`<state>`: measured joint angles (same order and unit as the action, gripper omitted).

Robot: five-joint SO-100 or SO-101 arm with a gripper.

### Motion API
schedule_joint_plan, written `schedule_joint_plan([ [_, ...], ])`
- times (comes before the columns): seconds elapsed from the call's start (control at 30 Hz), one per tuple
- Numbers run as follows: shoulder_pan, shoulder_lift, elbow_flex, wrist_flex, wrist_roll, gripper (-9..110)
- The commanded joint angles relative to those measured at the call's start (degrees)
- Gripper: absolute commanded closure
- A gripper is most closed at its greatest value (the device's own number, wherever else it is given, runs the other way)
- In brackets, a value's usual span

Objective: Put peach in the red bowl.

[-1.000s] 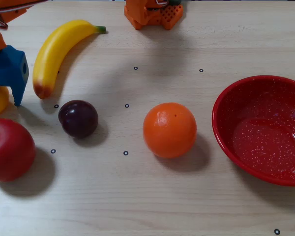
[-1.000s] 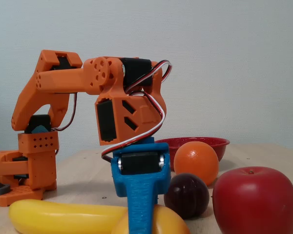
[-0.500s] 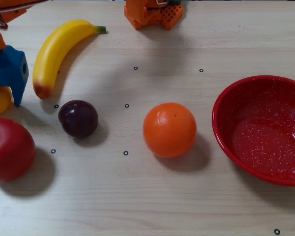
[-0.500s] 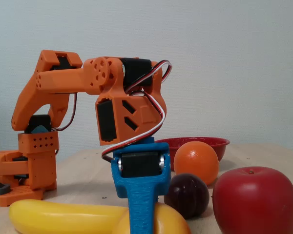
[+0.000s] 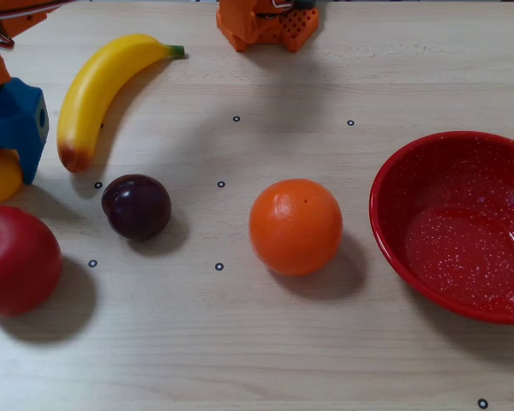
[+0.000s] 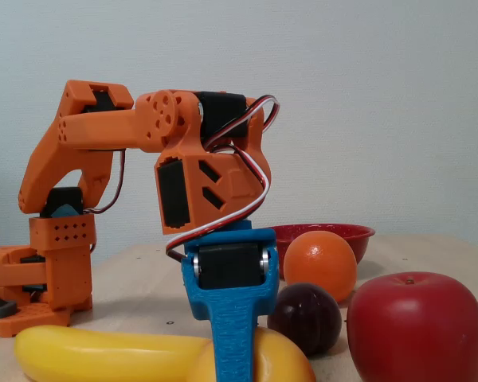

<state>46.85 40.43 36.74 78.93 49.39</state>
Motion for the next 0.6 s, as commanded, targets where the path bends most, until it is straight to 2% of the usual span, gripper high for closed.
schedule_joint_plan([
  [0.0, -1.5, 3.6, -0.6, -1.2, -1.1, 76],
  [0.17, -1.4, 3.6, -0.3, -1.1, -1.3, 85],
  [0.23, -1.4, 3.6, 0.0, -1.1, -1.5, 96],
  [0.33, -1.4, 3.6, 1.8, -2.5, -3.0, 101],
  [0.57, -1.4, 4.0, 3.6, -2.5, -5.2, 102],
])
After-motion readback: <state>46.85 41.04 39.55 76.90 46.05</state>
